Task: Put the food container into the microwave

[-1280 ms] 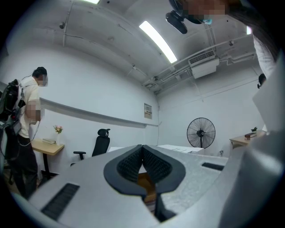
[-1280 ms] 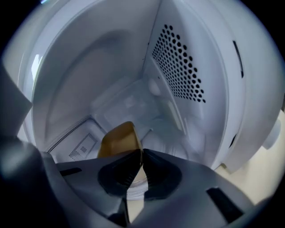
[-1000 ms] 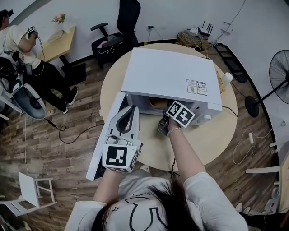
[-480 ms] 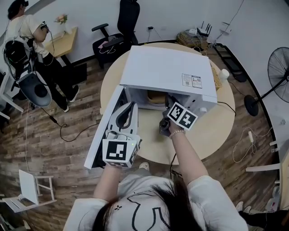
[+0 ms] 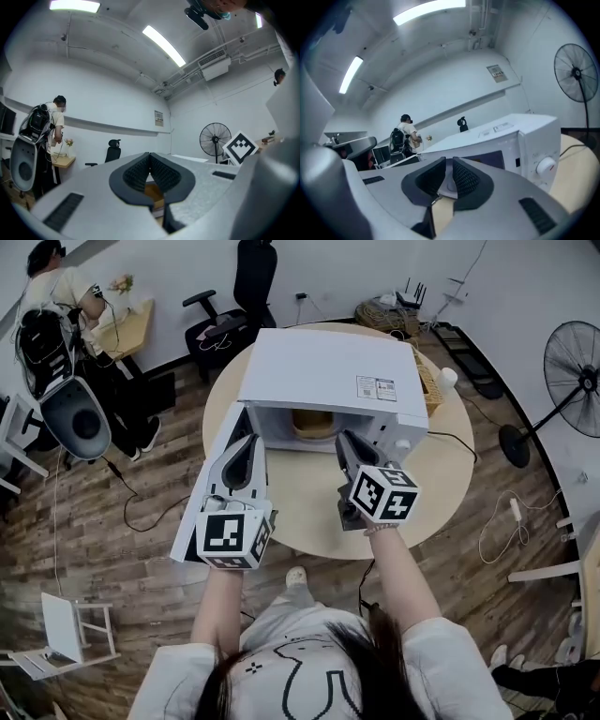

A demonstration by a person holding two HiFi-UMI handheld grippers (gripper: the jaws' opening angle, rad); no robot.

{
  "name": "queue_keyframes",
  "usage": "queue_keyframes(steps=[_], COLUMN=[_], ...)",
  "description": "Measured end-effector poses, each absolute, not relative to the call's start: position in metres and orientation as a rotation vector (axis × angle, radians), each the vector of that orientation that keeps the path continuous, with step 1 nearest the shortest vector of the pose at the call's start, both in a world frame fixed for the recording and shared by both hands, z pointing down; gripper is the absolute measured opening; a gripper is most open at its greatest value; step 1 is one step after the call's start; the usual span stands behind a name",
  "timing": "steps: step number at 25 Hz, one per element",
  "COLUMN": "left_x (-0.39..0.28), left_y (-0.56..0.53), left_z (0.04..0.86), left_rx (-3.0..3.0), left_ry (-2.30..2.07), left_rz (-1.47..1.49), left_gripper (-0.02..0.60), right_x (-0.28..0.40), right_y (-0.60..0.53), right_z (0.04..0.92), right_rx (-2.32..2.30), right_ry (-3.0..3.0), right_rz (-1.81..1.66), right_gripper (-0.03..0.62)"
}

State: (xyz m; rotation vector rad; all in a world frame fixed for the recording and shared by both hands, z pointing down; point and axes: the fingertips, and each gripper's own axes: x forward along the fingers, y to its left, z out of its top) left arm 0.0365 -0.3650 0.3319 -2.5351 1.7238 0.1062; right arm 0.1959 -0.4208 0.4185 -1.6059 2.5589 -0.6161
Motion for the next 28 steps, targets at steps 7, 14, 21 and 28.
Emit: queue_keyframes(steps=[7,14,21,28], left_x=[0.047,0.054,0.048,0.048], left_y=[-0.349,-0.338,-0.33,-0.326], left_z=[0.324,0.302,0.284,0.28], left_rx=[-2.538,-2.527,-2.503,-2.492], left_ry=[1.654,1.594,1.551,1.524], left_rz=[0.072,0.113,0.176,0.188], left_gripper=[0.009,0.009,0.009,0.009], right_x=[0.212,0.225,0.241,0.245], right_y=[-0.371,-0.329,-0.301,-0.295], right_z=[0.366,0.31,0.269,0.263], right_rx=[-1.618,-1.696,-1.718,-1.751], right_ry=[2.674,2.686,2.573,2.548], right_rz=[-0.226,0.202,0.425,0.477], right_gripper=[0.031,0.03,0.029,0.029])
